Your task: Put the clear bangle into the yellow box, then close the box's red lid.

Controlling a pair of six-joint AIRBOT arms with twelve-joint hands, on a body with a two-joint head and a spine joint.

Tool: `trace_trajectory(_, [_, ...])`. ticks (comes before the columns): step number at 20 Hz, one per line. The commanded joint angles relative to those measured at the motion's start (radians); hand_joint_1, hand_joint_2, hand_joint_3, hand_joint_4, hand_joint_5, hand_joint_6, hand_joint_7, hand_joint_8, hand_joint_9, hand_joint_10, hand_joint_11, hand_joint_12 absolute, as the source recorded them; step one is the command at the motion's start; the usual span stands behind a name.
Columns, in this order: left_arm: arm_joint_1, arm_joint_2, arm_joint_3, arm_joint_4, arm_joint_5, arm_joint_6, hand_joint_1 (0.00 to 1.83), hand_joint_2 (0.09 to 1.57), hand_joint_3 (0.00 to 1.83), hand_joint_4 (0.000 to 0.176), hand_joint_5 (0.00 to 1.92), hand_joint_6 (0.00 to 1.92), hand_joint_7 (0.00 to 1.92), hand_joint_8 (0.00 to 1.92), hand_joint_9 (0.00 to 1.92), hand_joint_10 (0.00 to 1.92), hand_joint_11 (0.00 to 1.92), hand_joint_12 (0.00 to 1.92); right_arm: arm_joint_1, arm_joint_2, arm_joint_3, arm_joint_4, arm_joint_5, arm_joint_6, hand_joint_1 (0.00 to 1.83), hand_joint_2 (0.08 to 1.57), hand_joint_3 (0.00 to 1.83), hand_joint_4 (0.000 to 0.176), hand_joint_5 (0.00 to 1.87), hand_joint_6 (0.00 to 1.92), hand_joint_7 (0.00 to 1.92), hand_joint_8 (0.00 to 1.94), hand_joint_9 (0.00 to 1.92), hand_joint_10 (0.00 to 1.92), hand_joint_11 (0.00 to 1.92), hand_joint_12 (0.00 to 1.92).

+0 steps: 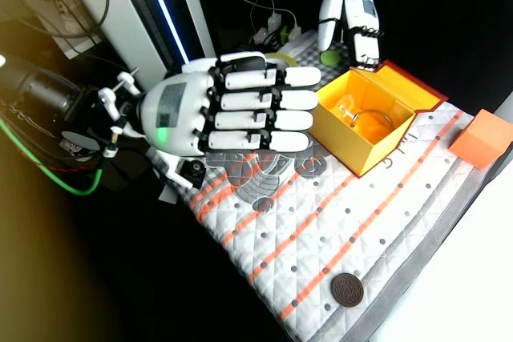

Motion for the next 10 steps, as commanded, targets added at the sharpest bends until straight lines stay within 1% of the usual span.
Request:
trace_trajectory(1, [-0.007, 0.001, -0.003, -0.02, -0.188, 0.011, 0.0, 1.57, 0.13, 0.0, 0.01, 0.0, 0.0, 0.0, 0.01, 0.0, 0.03, 0.06, 0.002, 0.011, -0.004, 0.0, 0.122, 0.003, 0.0, 1.24, 0.0, 0.05, 0.07, 0.01, 0.02, 0.0, 0.0, 0.0, 0.03, 0.03])
trace_trajectory(2, [-0.007, -0.003, -0.001, -0.04, -0.221, 0.011, 0.0, 1.57, 0.13, 0.0, 0.0, 0.0, 0.0, 0.0, 0.0, 0.0, 0.02, 0.06, -0.002, 0.014, -0.006, 0.002, 0.124, 0.003, 0.0, 1.23, 0.0, 0.056, 0.07, 0.01, 0.02, 0.0, 0.0, 0.0, 0.03, 0.03])
trace_trajectory(3, [-0.007, -0.01, 0.001, -0.057, -0.247, 0.011, 0.0, 1.57, 0.11, 0.0, 0.0, 0.0, 0.0, 0.0, 0.0, 0.0, 0.03, 0.06, -0.006, 0.016, -0.008, 0.004, 0.127, 0.003, 0.0, 1.24, 0.0, 0.052, 0.07, 0.0, 0.03, 0.01, 0.01, 0.0, 0.04, 0.03])
trace_trajectory(5, [-0.007, -0.024, 0.007, -0.088, -0.301, 0.011, 0.0, 1.57, 0.11, 0.0, 0.0, 0.0, 0.0, 0.0, 0.0, 0.0, 0.0, 0.01, -0.011, 0.02, -0.011, 0.006, 0.13, 0.003, 0.0, 1.23, 0.0, 0.064, 0.07, 0.01, 0.04, 0.01, 0.01, 0.0, 0.04, 0.04])
trace_trajectory(6, [-0.011, -0.03, 0.01, -0.096, -0.32, 0.011, 0.0, 1.57, 0.12, 0.0, 0.0, 0.0, 0.0, 0.0, 0.0, 0.0, 0.0, 0.0, -0.012, 0.021, -0.011, 0.007, 0.13, 0.003, 0.0, 1.23, 0.0, 0.066, 0.08, 0.01, 0.04, 0.01, 0.02, 0.01, 0.05, 0.04])
trace_trajectory(7, [-0.02, -0.034, 0.014, -0.099, -0.332, 0.011, 0.0, 1.57, 0.12, 0.0, 0.0, 0.0, 0.0, 0.0, 0.0, 0.0, 0.0, 0.0, -0.013, 0.021, -0.012, 0.007, 0.13, 0.003, 0.0, 1.22, 0.0, 0.061, 0.08, 0.01, 0.04, 0.01, 0.02, 0.01, 0.05, 0.04])
trace_trajectory(8, [-0.038, -0.037, 0.021, -0.09, -0.326, 0.011, 0.0, 1.57, 0.12, 0.0, 0.0, 0.0, 0.0, 0.0, 0.0, 0.0, 0.0, 0.0, -0.015, 0.021, -0.012, 0.007, 0.13, 0.003, 0.0, 1.23, 0.0, 0.061, 0.08, 0.01, 0.05, 0.01, 0.03, 0.01, 0.06, 0.05])
trace_trajectory(9, [-0.054, -0.037, 0.026, -0.077, -0.315, 0.011, 0.0, 1.57, 0.11, 0.0, 0.0, 0.0, 0.0, 0.0, 0.0, 0.0, 0.0, 0.0, -0.016, 0.021, -0.012, 0.007, 0.13, 0.003, 0.0, 1.23, 0.0, 0.055, 0.08, 0.01, 0.04, 0.01, 0.02, 0.01, 0.05, 0.05])
trace_trajectory(10, [-0.068, -0.037, 0.028, -0.055, -0.3, 0.011, 0.0, 1.57, 0.12, 0.0, 0.0, 0.0, 0.0, 0.0, 0.0, 0.0, 0.0, 0.0, -0.016, 0.021, -0.011, 0.007, 0.131, 0.003, 0.0, 1.23, 0.0, 0.056, 0.08, 0.0, 0.04, 0.0, 0.02, 0.0, 0.05, 0.04])
